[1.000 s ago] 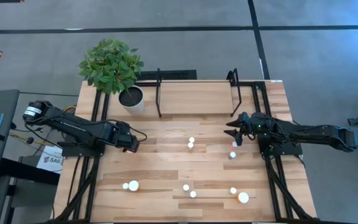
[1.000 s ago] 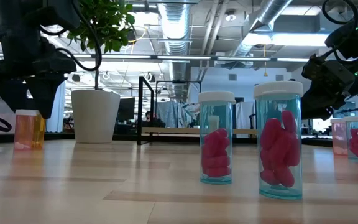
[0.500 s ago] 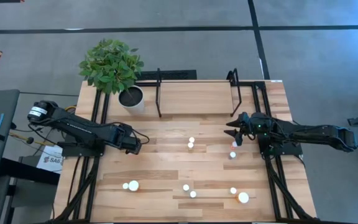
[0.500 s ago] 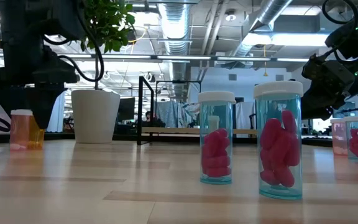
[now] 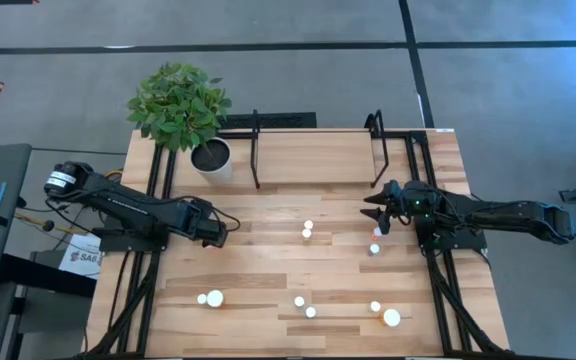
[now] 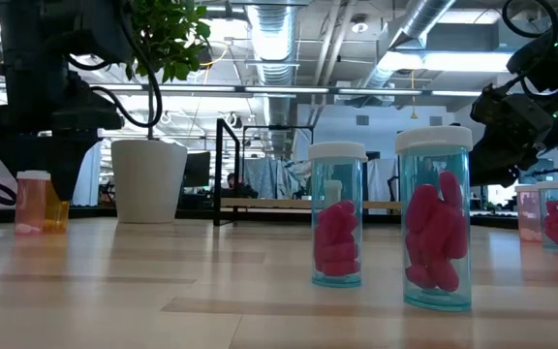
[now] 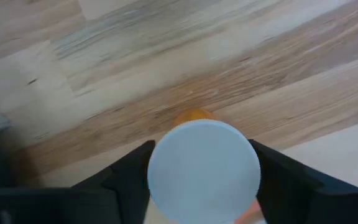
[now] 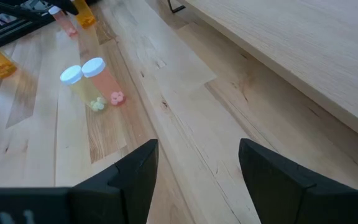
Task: Pick and place medicine bottles onto shelf by color
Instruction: Put the top orange pill bottle on the shelf
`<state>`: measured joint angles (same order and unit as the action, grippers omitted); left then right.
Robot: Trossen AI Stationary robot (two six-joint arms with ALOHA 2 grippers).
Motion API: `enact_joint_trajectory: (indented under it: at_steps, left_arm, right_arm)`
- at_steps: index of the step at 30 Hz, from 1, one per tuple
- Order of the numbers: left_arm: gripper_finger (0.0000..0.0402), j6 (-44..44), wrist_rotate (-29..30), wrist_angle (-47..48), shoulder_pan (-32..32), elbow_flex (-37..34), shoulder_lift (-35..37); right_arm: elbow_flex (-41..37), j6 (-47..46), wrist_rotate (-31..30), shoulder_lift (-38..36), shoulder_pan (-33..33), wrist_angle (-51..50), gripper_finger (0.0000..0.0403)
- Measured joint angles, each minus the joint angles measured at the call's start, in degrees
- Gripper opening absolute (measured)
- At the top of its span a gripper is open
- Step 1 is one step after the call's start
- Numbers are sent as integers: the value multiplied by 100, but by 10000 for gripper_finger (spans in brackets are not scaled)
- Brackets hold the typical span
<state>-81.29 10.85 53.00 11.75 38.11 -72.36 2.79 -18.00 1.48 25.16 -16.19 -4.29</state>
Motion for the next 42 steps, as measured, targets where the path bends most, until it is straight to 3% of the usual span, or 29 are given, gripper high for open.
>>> enact_joint_trajectory:
  at_steps: [6,15,25,42]
  left_arm:
    - [172,2,18,-50,0,0,7]
    - [218,453,145,-134,-100,207,6]
    - [184,1058,155,-164,-350,426,5]
    - [189,1431,-182,-818,-461,426,5]
  right_arm:
    - [0,0,0,1,-2,0,249]
    - [0,0,2,0,-2,0,249]
    - [0,0,1,-1,-2,1,249]
    - [0,0,2,-1,-2,2,249]
